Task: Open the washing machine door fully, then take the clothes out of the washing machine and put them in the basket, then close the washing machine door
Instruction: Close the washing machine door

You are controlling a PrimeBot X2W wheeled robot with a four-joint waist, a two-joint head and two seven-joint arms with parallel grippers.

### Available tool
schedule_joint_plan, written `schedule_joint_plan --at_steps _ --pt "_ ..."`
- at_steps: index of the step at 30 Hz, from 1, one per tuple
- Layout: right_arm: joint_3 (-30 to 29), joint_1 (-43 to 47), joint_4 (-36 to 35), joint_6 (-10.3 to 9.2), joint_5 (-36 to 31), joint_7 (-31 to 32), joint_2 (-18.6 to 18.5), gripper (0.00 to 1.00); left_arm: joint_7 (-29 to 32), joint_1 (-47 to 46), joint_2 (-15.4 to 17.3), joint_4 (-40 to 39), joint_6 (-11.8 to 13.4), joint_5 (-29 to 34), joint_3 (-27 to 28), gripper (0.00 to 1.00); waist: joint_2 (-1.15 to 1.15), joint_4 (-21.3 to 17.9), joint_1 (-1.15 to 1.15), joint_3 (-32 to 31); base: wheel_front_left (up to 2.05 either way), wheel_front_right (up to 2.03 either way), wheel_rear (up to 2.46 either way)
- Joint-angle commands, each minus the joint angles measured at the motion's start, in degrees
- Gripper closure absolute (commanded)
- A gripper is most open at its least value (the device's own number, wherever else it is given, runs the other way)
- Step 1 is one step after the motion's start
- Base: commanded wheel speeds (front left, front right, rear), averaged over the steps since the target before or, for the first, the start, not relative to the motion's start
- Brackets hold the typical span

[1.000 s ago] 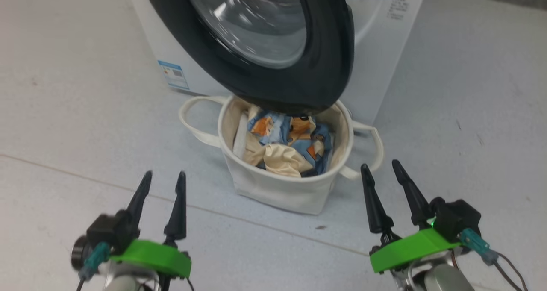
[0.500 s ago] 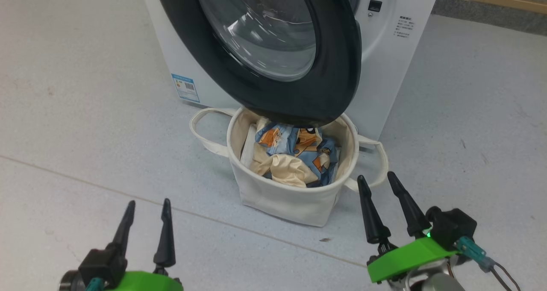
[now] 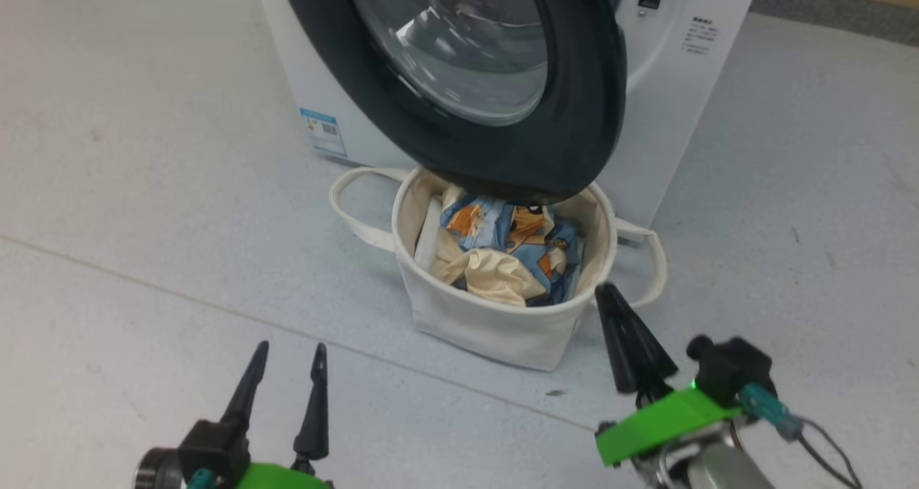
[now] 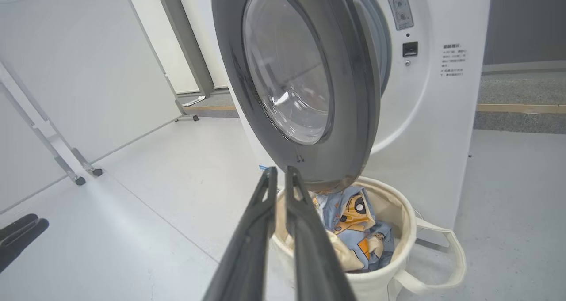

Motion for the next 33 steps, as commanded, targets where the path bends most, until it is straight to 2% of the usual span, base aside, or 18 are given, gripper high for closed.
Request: schedule_joint_plan --at_steps 1,8,12,18,25,33 --pt "1.45 -4.51 -1.9 0.02 -0.75 -0.69 0.39 1.0 -0.29 -2.06 -0.18 -1.23 -0.51 0.76 1.26 0.0 0.0 0.8 0.0 1.16 0.0 0.0 0.0" --pt "2.05 -14.91 2.29 0.02 -2.44 -0.69 0.39 1.0 -0.29 -4.25 -0.77 0.16 -0.75 1.92 -2.94 0.0 0.0 2.86 0.0 7.04 0.0 0.0 0.0" --pt "-0.91 -21.31 5.99 0.02 -0.9 -0.69 0.37 1.0 -0.29 -6.3 -0.85 -0.11 0.5 0.37 -5.57 0.0 0.0 4.43 0.0 10.41 0.0 0.0 0.0" --pt "-3.72 -29.45 10.78 0.02 -0.94 -0.69 -1.76 1.0 -0.29 -9.49 -0.87 -0.44 2.73 -1.91 -10.69 0.0 0.0 7.35 0.0 14.76 0.0 0.0 0.0" --pt "-8.75 -35.1 12.6 0.02 -0.82 -0.69 -2.88 1.0 -0.29 -11.82 -0.88 -0.95 4.59 -3.49 -13.37 0.0 0.0 9.17 0.0 18.57 0.0 0.0 0.0" --pt "-13.71 -40.25 14.05 0.02 -0.28 -0.69 -6.06 1.0 -0.29 -14.57 -0.88 -1.77 6.5 -4.75 -16.18 0.0 0.0 10.95 0.0 22.47 0.0 0.0 0.0"
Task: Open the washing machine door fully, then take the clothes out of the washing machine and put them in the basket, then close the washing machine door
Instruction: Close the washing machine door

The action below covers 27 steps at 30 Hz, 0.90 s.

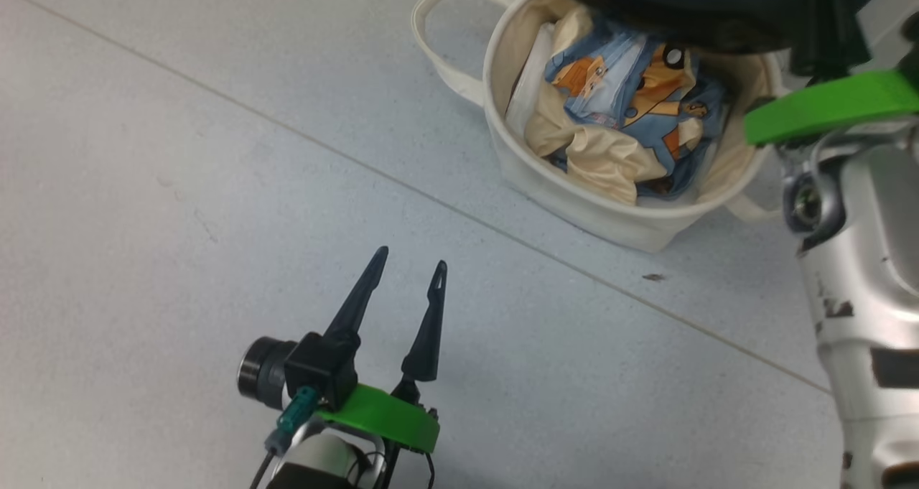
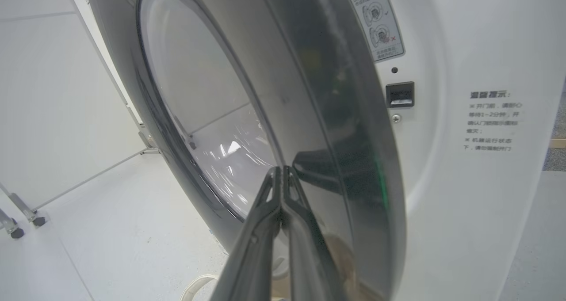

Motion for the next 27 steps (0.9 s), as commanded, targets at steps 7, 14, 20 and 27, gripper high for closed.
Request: schedule_joint_plan --at_steps 7,14,20,27 --pt "-3.06 -6.75 0.77 -0.01 2.3 -0.27 -1.23 1.0 -0.29 -2.3 0.31 -2.15 1.23 -0.65 -0.64 0.0 0.0 0.7 0.0 3.56 0.0 0.0 0.0" --pt "-7.22 -13.84 3.43 -0.01 4.3 -0.27 -1.96 1.0 -0.29 -4.44 0.3 -3.06 2.36 -1.16 -2.58 0.0 0.0 1.4 0.0 6.44 0.0 0.0 0.0" --pt "-12.68 -18.69 7.23 -0.01 10.03 -0.27 -0.27 1.0 -0.29 -5.12 0.3 -3.16 3.03 -1.88 -2.79 0.0 0.0 1.78 0.0 7.72 0.0 0.0 0.0" --pt "-11.96 -19.72 7.59 -0.01 9.61 -0.27 -1.14 1.0 -0.29 -5.54 0.3 -3.34 3.21 -1.73 -1.58 0.0 0.0 2.01 0.0 7.71 0.0 0.0 0.0"
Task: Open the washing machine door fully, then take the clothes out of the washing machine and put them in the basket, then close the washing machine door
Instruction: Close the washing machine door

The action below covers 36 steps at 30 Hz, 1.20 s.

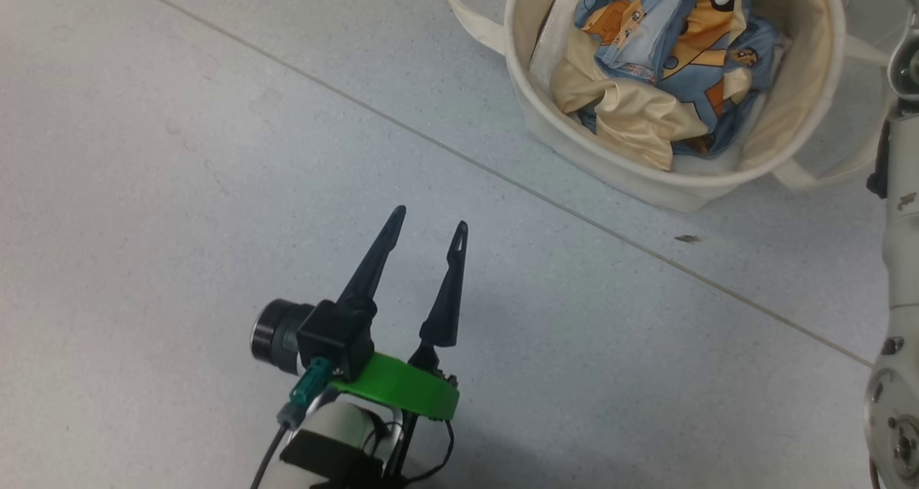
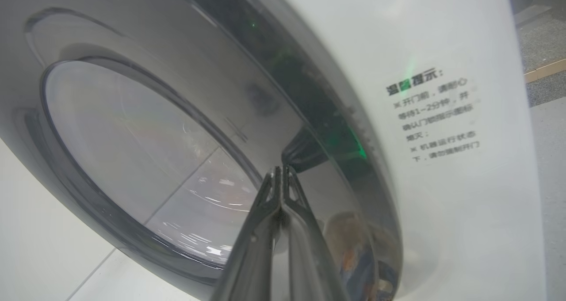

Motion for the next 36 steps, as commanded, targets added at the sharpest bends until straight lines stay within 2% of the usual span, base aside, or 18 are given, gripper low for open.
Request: schedule_joint_plan --at_steps 1,10,17,21,23,25,26,27,28,32,36 --pt "0.49 -1.91 -2.17 -0.03 -0.46 -0.26 0.1 1.0 -0.28 -0.13 0.69 -1.85 0.18 0.06 2.05 0.0 0.0 -0.19 0.0 -0.53 0.0 0.0 0.0" --pt "7.21 7.3 -8.01 -0.03 -2.81 -0.26 0.56 1.0 -0.28 1.26 0.69 -1.06 -0.82 0.29 4.76 0.0 0.0 -2.32 0.0 -5.82 0.0 0.0 0.0" --pt "14.69 20.95 -16.77 -0.03 -2.17 -0.26 0.67 1.0 -0.28 3.81 0.69 -2.13 -2.98 1.53 8.68 0.0 0.0 -5.46 0.0 -13.48 0.0 0.0 0.0" --pt "16.75 29.11 -22.93 -0.03 -2.37 -0.26 1.61 1.0 -0.28 6.19 0.69 -2.3 -3.81 1.83 11.21 0.0 0.0 -7.57 0.0 -17.8 0.0 0.0 0.0" --pt "16.97 33.07 -25.8 -0.03 -2.94 -0.26 2.22 0.91 -0.28 7.22 0.69 -2.41 -4.63 2.13 12.08 0.0 0.0 -8.54 0.0 -19.55 0.0 0.0 0.0" --pt "16.51 36.59 -28.34 -0.03 -3.78 -0.26 2.9 0.76 -0.28 8.15 0.69 -2.52 -5.68 2.13 12.57 0.0 0.0 -9.38 0.0 -20.8 0.0 0.0 0.0" --pt "15.95 38.28 -29.41 -0.03 -3.75 -0.26 3.42 0.54 -0.28 8.58 0.69 -2.36 -6.28 1.79 12.61 0.0 0.0 -9.69 0.0 -21.3 0.0 0.0 0.0" --pt "15.27 39.92 -30.39 -0.03 -3.64 -0.26 3.9 0.14 -0.28 8.87 0.69 -2.31 -6.72 1.53 12.7 0.0 0.0 -9.95 0.0 -21.78 0.0 0.0 0.0" --pt "14.42 41.46 -31.33 -0.03 -3.62 -0.26 4.35 0.01 -0.28 9.17 0.69 -2.3 -7.17 1.26 12.75 0.0 0.0 -10.22 0.0 -22.27 0.0 0.0 0.0" --pt "11.27 47.09 -33.86 -0.03 -5.31 -0.26 5.73 0.0 -0.28 10.39 0.69 -1.59 -8.7 1.26 12.84 0.0 0.0 -11.27 0.0 -23.85 0.0 0.0 0.0" --pt "11.78 51.76 -35.25 -0.03 -6.06 -0.26 6.31 0.0 -0.28 11.64 0.69 -0.83 -9.71 1.5 13.41 0.0 0.0 -12.1 0.0 -25.42 0.0 0.0 0.0"
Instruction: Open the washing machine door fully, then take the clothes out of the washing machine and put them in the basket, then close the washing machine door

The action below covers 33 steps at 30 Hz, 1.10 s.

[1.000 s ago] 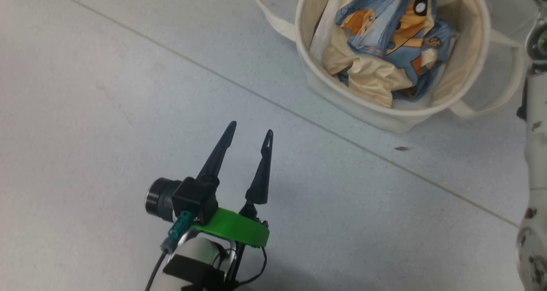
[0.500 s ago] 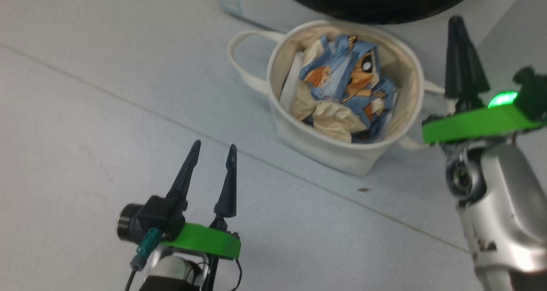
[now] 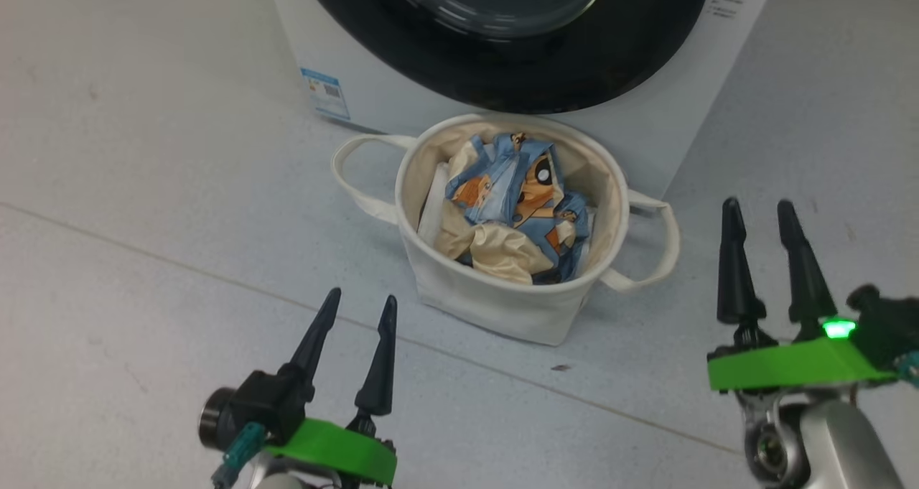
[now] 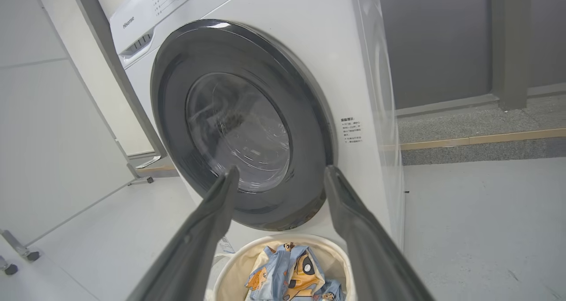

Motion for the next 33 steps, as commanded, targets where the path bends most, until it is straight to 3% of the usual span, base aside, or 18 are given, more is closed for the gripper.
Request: schedule_joint_plan --at_steps 1,5,15,33 --pt "0.96 0.77 -2.77 0.0 0.7 -0.26 0.98 0.0 -0.28 0.23 0.52 -0.92 -0.3 0.34 2.33 0.0 0.0 -0.99 0.0 -1.26 0.0 0.0 0.0" --pt "0.68 4.16 -2.99 0.0 0.42 -0.26 1.38 0.0 -0.28 2.08 0.52 0.4 -0.79 0.24 3.5 0.0 0.0 -2.36 0.0 -3.1 0.0 0.0 0.0" --pt "-4.82 8.65 2.8 0.0 -8.13 -0.26 2.48 0.0 -0.28 5.49 0.52 0.96 -1.19 4.99 5.79 0.0 0.0 -3.78 0.0 -6.34 0.0 0.0 0.0" --pt "-4.37 9.12 4.42 0.0 -6.14 -0.26 2.57 0.0 -0.28 7.53 0.52 -3.25 -1.75 6.53 7.23 0.0 0.0 -3.26 0.0 -7.69 0.0 0.0 0.0"
